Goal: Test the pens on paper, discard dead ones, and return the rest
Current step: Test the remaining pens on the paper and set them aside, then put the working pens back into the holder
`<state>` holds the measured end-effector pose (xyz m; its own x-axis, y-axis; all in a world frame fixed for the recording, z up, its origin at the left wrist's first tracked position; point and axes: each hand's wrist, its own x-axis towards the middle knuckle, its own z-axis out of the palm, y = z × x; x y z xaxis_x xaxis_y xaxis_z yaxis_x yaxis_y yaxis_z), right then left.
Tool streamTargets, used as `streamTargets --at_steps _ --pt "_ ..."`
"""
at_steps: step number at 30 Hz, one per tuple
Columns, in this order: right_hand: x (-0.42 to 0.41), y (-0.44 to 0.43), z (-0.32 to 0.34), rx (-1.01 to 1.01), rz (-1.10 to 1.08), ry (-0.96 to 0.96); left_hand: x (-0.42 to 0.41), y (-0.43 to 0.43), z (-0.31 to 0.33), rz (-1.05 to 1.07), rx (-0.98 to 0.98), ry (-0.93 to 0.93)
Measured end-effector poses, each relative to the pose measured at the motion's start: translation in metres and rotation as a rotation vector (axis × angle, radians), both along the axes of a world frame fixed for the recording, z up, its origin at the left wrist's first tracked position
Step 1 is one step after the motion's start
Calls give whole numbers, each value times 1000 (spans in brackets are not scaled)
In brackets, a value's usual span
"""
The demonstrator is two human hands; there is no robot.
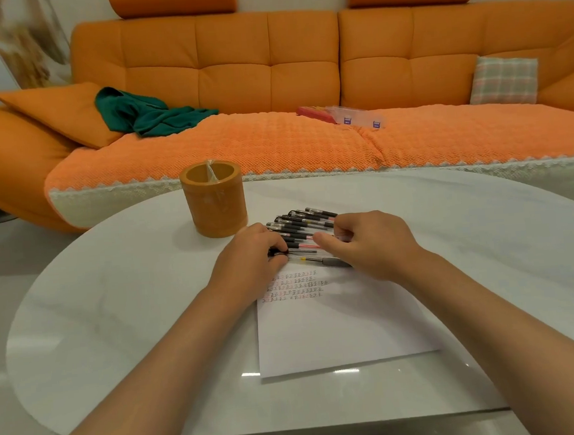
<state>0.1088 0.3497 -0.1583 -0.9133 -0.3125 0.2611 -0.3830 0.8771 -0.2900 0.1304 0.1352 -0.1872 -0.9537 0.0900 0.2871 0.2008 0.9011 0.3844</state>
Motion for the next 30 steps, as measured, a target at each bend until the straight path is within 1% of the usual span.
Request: streamTargets --at_steps 4,10,17,19,22,24,27,30 --pt "-3 -1 0 -21 -5 -14 -1 1 1 15 23 -1" --pt "-4 -5 -2 -18 -25 -9 -2 -2 4 28 -17 -36" --pt "-2 -5 0 -32 -51 6 -1 -9 7 55 -14 -73" --pt "-3 -5 0 -48 -12 -47 1 -9 8 76 -4 -89" --pt "-1 -4 0 -100 108 -158 1 -10 8 97 -7 -125" --pt "0 -5 -2 -109 170 -186 1 -12 6 105 4 -140" --pt "2 -7 -6 -72 251 -193 1 -12 5 113 49 -133" --pt "5 -14 -9 5 328 -125 -1 -13 7 94 160 -156"
